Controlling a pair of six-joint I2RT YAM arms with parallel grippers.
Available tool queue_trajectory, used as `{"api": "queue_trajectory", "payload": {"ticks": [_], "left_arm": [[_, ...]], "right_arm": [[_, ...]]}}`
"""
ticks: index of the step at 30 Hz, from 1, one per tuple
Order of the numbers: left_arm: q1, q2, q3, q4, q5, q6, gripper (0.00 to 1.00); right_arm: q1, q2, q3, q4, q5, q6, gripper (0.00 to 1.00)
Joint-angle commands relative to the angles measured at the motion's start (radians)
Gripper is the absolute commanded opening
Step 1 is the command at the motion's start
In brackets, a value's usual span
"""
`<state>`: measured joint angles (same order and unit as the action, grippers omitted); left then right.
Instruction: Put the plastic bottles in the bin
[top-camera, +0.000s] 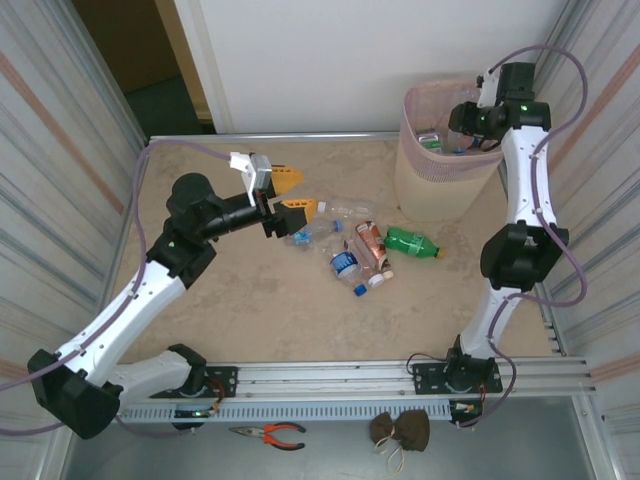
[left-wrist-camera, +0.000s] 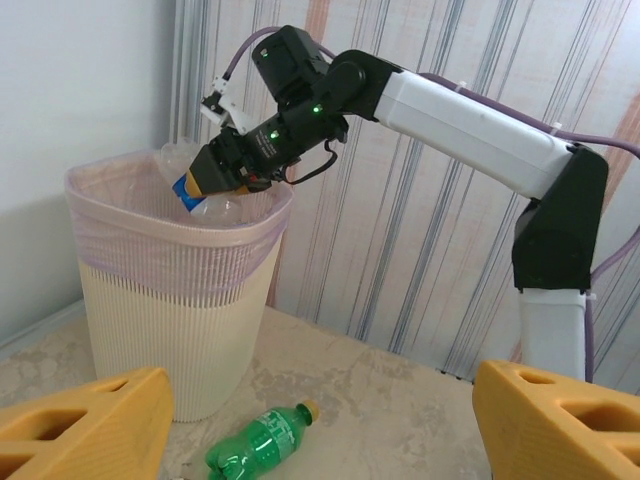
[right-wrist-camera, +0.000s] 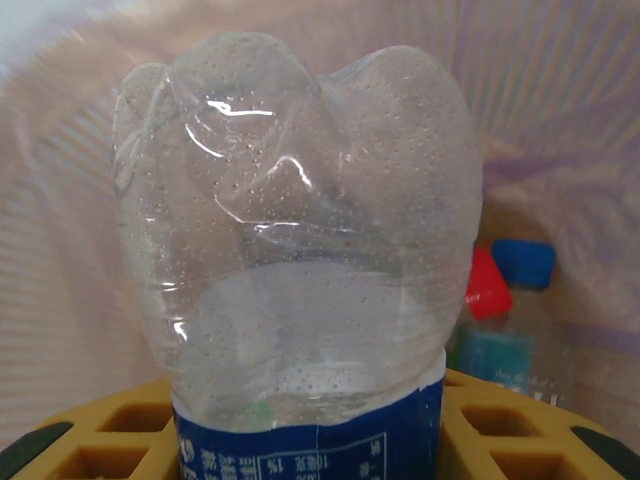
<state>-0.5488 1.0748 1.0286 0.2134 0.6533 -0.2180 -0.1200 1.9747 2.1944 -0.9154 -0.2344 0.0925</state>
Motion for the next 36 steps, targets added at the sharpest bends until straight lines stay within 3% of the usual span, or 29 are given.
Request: {"api": "queue_trajectory", "payload": {"ticks": [1, 7, 15, 19, 24, 36], "left_arm": [[0.008, -0.03, -0.022, 0.035, 0.0, -0.018, 0.79], [0.009, -0.042, -0.037, 0.032, -0.007, -0.023, 0.79], [0.011, -0.038, -0.036, 0.037, -0.015, -0.023, 0.79], [0.013, -0.034, -0.037, 0.035, -0.017, -0.024, 0.79], [0.015, -0.034, -0.038, 0.028, -0.021, -0.023, 0.79], [0.018, -0.02, -0.026, -0.03, -0.038, -0.021, 0.78]], "right_arm": [[0.003, 0.03, 0.047, -0.151, 0.009, -0.035, 0.44], [0.017, 0.073, 0.047, -0.269, 0.027, -0.057, 0.5], [0.019, 0.04, 0.073, -0.312, 0.045, -0.047, 0.7], [0.024, 0.023, 0.113, -0.328, 0.057, -0.044, 0.72], [0.032, -0.007, 0.133, -0.333, 0.068, -0.037, 0.72], [0.051, 0.012, 0.155, -0.275, 0.052, -0.024, 0.57]]}}
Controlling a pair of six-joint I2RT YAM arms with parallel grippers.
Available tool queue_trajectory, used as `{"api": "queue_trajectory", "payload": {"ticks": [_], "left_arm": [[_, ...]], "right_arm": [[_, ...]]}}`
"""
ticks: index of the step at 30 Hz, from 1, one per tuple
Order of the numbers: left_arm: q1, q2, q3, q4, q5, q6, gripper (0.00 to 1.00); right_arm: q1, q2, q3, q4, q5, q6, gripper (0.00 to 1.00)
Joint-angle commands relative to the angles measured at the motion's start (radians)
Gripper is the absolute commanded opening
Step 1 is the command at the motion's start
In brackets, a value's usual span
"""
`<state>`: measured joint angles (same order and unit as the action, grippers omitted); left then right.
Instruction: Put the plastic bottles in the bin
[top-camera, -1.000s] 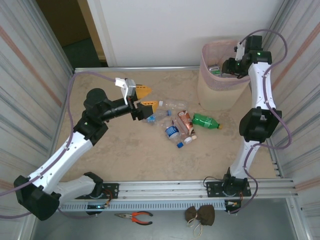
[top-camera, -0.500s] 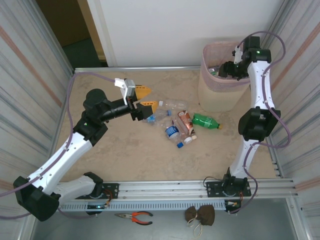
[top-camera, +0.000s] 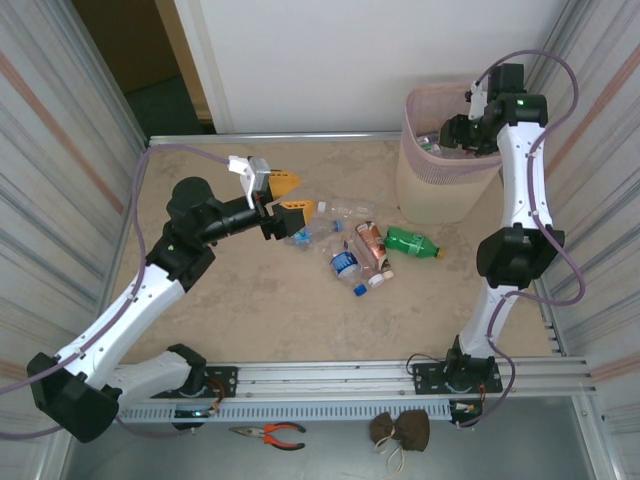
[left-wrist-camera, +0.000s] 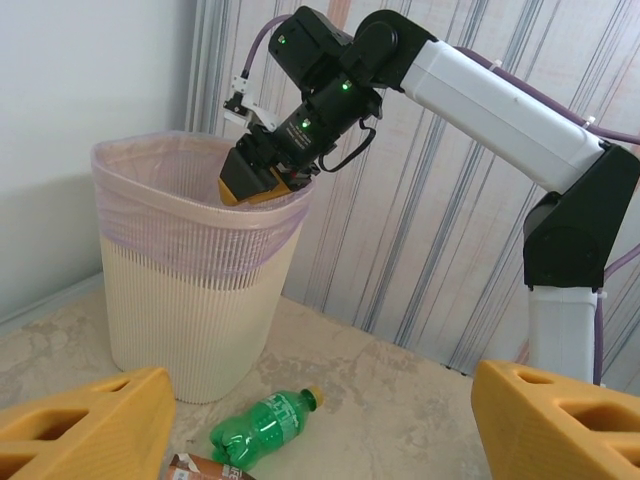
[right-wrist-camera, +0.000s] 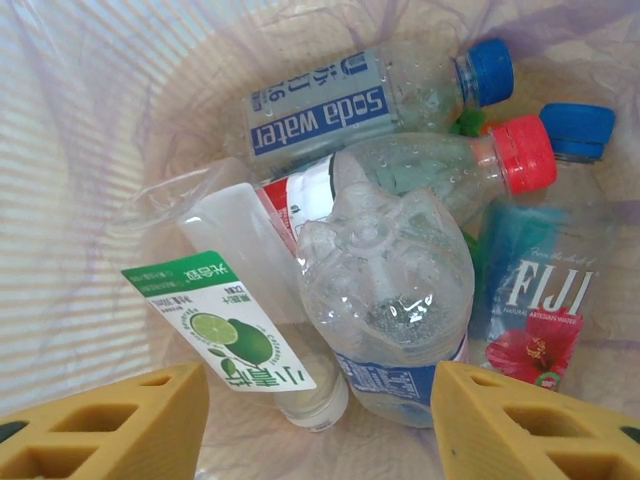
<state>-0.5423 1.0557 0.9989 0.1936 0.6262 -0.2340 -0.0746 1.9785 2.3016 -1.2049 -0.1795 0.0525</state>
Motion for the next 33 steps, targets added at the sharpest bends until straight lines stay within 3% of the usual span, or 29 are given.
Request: {"api": "queue_trajectory", "payload": {"ticks": [1, 6, 13, 20, 26, 33], "left_arm": [[0.011, -0.003, 0.004, -0.015, -0.012, -0.004, 0.78], [0.014, -0.014, 0.0, -0.038, -0.027, 0.012, 0.78], [0.033, -0.012, -0.01, -0.057, -0.031, 0.004, 0.78], [0.039, 0.006, -0.008, -0.062, -0.028, -0.004, 0.77], [0.042, 0.027, 0.008, -0.112, -0.046, -0.002, 0.77], [0.042, 0.081, 0.044, -0.222, -0.153, -0.031, 0.76]], "right_arm": [[0.007, 0.028, 0.069, 0.013, -0.007, 0.016, 0.55], [0.005, 0.145, 0.176, -0.016, -0.014, 0.012, 0.48], [0.006, 0.264, 0.182, -0.069, -0.016, 0.005, 0.38], [0.007, 0.263, 0.182, -0.109, -0.005, 0.005, 0.29], [0.007, 0.16, 0.189, -0.059, 0.006, 0.033, 0.41], [0.011, 0.038, 0.191, -0.047, 0.006, 0.048, 0.5]]}}
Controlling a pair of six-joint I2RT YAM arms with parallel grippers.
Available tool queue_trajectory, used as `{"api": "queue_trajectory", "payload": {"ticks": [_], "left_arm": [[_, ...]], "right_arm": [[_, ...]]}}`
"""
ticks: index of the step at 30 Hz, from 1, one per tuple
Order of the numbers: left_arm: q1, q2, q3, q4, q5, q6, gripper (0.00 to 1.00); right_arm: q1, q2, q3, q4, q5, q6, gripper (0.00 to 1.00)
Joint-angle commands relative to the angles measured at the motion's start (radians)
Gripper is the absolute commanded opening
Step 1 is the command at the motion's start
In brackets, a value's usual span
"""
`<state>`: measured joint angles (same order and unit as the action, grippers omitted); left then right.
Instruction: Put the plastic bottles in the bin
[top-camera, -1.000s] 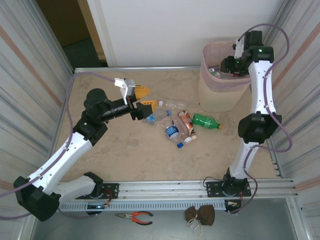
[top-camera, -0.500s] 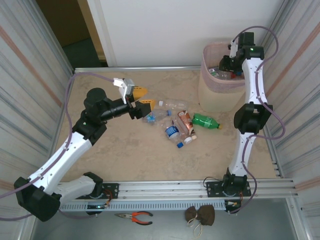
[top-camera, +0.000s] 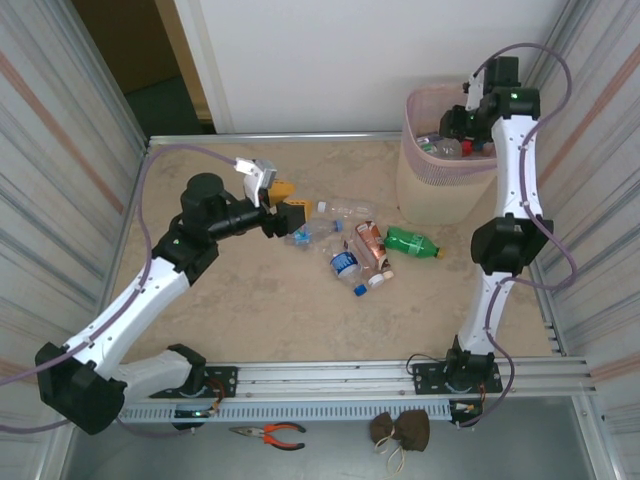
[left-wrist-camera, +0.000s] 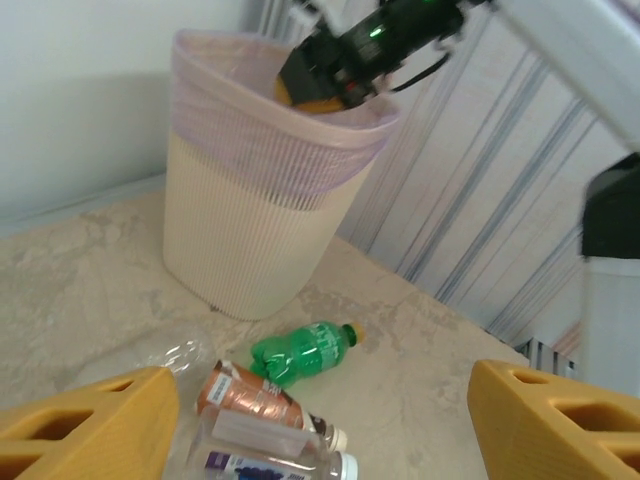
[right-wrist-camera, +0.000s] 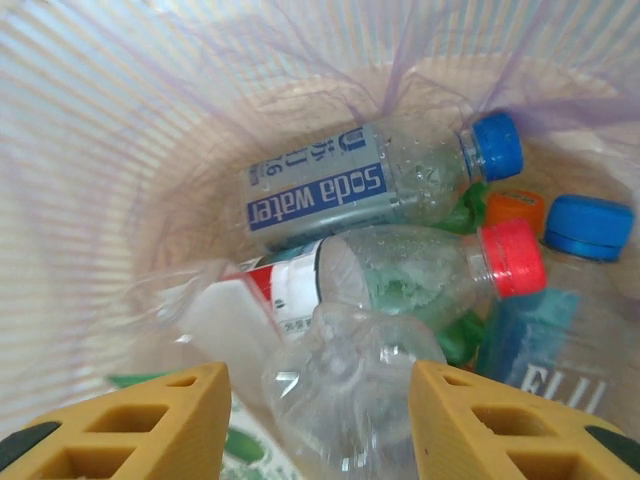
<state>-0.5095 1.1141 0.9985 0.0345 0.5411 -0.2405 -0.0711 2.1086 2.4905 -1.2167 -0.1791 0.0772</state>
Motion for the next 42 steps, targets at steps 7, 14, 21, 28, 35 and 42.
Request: {"api": "queue_trajectory", "payload": {"ticks": [7, 14, 21, 28, 35, 42], "left_arm": [[0.019, 0.125, 0.102, -0.203, -0.285, -0.223, 0.76], [0.021, 0.265, 0.203, -0.438, -0.565, -0.708, 0.73], [0.01, 0.455, 0.364, -0.7, -0.535, -1.079, 0.75], [-0.017, 0.567, 0.367, -0.69, -0.459, -1.406, 0.8], [-0.025, 0.639, 0.359, -0.626, -0.429, -1.594, 0.89], [-0.013, 0.741, 0.347, -0.486, -0.379, -1.76, 0.99]], "right_arm": [[0.01, -0.224, -0.048, -0.014, 0.007, 0.031, 0.5], [0.014, -0.391, -0.225, 0.077, -0.014, 0.058, 0.51], [0.019, -0.516, -0.356, 0.128, -0.009, 0.07, 0.51], [0.016, -0.611, -0.483, 0.172, -0.005, 0.07, 0.51], [0.004, -0.659, -0.56, 0.201, -0.024, 0.067, 0.51], [0.003, -0.651, -0.553, 0.191, -0.04, 0.045, 0.51]]}}
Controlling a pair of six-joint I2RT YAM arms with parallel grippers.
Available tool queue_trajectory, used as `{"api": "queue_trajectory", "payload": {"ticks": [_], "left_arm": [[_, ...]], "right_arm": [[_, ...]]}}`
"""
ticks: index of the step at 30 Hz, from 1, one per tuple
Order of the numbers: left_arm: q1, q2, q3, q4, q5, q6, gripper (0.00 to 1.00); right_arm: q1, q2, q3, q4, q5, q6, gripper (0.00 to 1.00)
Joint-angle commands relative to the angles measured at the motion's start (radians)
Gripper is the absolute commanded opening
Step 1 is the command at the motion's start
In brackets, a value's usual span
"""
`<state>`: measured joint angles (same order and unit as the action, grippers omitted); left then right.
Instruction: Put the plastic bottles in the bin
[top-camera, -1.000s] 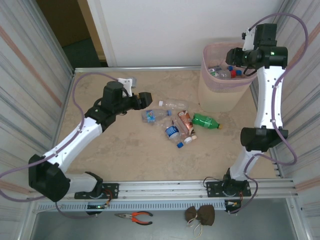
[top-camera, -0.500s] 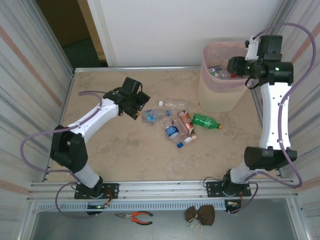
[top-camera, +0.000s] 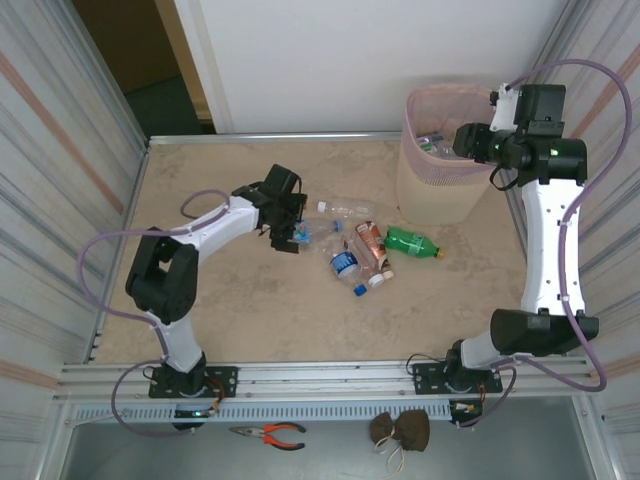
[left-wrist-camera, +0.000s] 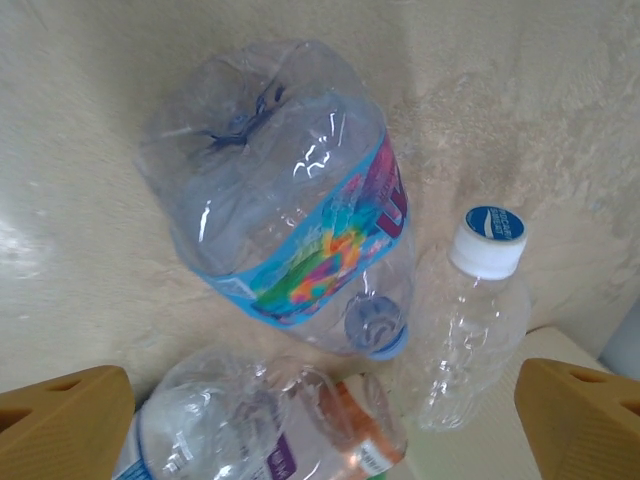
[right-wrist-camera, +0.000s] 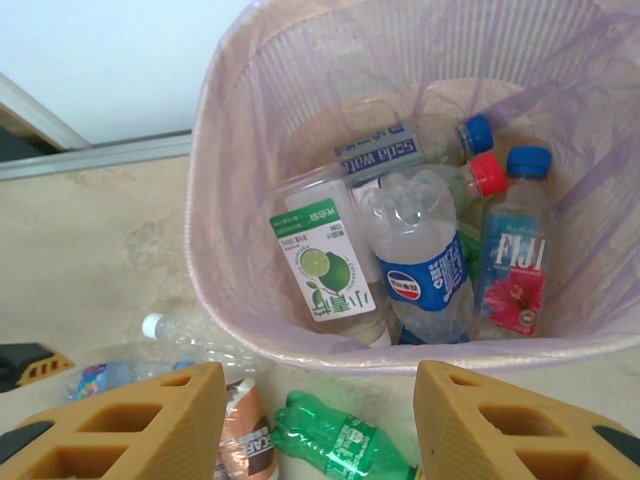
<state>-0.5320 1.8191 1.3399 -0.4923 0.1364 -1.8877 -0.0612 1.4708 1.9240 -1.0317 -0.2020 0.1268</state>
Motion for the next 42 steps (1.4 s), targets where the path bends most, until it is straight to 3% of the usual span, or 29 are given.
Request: {"api": "queue_trajectory", "payload": {"ticks": [1, 15, 31, 42], "left_arm": [[0.012, 0.053, 0.017, 0.041, 0.032, -0.122, 0.99], [0.046, 0.153, 0.042, 0.065, 0.035, -0.206, 0.96], [0.069, 0.202, 0.063, 0.069, 0.054, -0.21, 0.74], [0.085, 0.059, -0.021, 0.078, 0.013, -0.15, 0.61]], "right_arm": [[-0.008, -0.011, 0.02, 0.001, -0.017, -0.01, 0.51], [-0.031, -0.033, -0.007, -0.013, -0.02, -0.037, 0.52], [-0.04, -0.063, -0.035, -0.01, -0.017, -0.044, 0.5], [-0.04, -0.087, -0.036, -0.012, -0.013, -0.04, 0.49]]}}
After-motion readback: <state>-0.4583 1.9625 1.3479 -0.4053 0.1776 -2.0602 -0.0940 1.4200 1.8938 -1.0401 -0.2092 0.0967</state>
